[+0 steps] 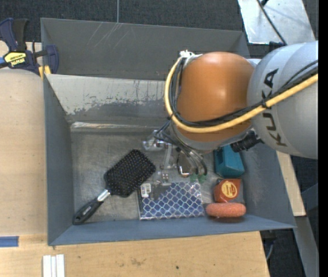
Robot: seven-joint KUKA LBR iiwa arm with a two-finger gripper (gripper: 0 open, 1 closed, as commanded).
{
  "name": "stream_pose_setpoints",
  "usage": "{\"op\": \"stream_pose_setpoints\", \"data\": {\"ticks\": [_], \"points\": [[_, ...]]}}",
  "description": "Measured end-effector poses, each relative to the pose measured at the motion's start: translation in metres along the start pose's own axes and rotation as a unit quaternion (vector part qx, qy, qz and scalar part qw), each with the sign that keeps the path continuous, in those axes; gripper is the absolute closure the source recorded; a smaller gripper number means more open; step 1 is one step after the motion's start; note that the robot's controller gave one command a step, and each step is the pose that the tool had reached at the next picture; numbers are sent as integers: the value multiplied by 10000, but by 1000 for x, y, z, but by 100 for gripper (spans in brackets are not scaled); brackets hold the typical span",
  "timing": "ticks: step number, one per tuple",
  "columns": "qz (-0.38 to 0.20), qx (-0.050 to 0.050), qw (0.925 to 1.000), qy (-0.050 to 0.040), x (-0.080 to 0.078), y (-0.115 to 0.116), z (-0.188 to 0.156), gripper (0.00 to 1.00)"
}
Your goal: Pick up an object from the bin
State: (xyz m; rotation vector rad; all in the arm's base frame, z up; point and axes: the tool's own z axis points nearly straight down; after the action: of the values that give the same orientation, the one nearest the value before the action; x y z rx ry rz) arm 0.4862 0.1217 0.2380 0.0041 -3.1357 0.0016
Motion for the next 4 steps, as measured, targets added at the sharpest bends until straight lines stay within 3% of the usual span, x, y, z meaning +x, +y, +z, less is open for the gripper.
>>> {"op": "stream_pose_setpoints", "data": {"ticks": [1,2,4], "points": [[13,-11,10000,-43,-2,0,-4,0],[20,-40,10000,-75,-48,38,151,100],[28,-49,9999,-105,-44,36,146,100]]}}
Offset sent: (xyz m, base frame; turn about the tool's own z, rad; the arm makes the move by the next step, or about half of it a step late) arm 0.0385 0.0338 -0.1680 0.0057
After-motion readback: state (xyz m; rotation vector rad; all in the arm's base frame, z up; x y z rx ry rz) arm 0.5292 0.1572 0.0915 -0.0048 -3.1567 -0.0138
